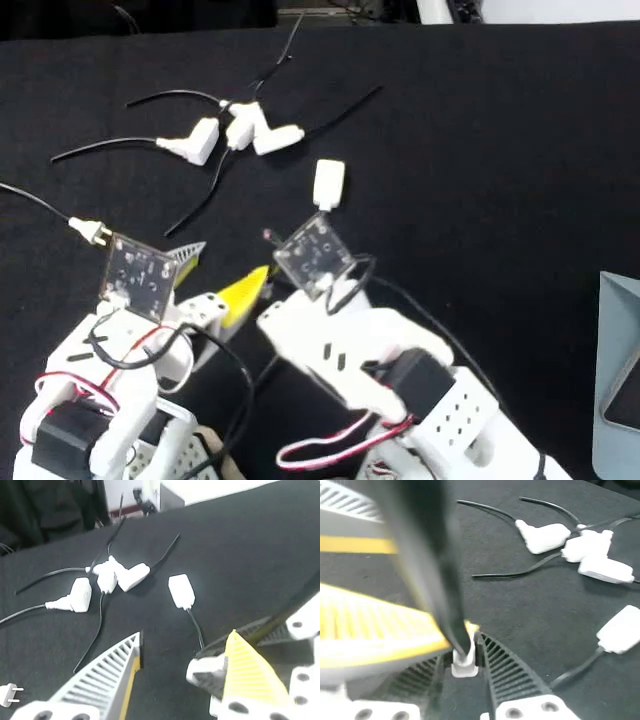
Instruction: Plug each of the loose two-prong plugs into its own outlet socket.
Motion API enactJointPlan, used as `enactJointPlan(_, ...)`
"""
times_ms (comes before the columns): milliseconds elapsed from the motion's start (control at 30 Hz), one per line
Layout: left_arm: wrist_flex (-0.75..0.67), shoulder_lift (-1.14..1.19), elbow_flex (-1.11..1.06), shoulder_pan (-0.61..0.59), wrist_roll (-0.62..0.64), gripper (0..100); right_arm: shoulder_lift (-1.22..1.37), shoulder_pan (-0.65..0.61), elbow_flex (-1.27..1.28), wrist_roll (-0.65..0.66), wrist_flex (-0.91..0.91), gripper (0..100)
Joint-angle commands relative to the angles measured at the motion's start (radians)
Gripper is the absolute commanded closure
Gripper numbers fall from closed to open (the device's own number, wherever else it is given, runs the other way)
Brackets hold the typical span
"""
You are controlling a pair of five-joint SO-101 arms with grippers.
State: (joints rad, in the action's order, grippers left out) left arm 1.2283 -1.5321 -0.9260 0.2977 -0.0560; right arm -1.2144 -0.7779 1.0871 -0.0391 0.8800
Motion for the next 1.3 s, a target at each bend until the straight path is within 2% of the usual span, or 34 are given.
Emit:
enactJointPlan(0,0.002,0.021,0.024,-0.051,-0.015,73,-0.012,0.117,-0.016,0.003,-0.021,98.7)
enactJointPlan(133,0.005,0.112,-0.033,-0.079,-0.015,65,-0.01,0.281,-0.058,0.003,-0.031,98.7)
enactJointPlan(300,-0.048,0.354,-0.048,-0.071,-0.071,64,-0.01,0.456,-0.09,0.003,-0.072,98.7)
enactJointPlan(433,-0.13,0.557,-0.048,-0.007,-0.129,65,-0.008,0.571,-0.051,-0.005,-0.195,98.7)
enactJointPlan(600,-0.261,0.747,-0.048,0.099,-0.129,65,-0.015,0.666,-0.002,-0.006,-0.316,98.7)
enactJointPlan(767,-0.408,0.922,-0.021,0.127,-0.118,65,-0.01,0.697,0.018,-0.031,-0.368,98.7)
enactJointPlan(900,-0.531,1.082,0.094,0.061,0.008,68,-0.01,0.697,0.018,-0.061,-0.368,98.7)
enactJointPlan(1000,-0.585,1.2,0.197,0.03,0.044,68,-0.01,0.697,0.019,-0.063,-0.368,98.7)
enactJointPlan(1267,-0.736,1.494,0.446,0.031,0.158,68,-0.01,0.692,0.033,-0.063,-0.368,98.7)
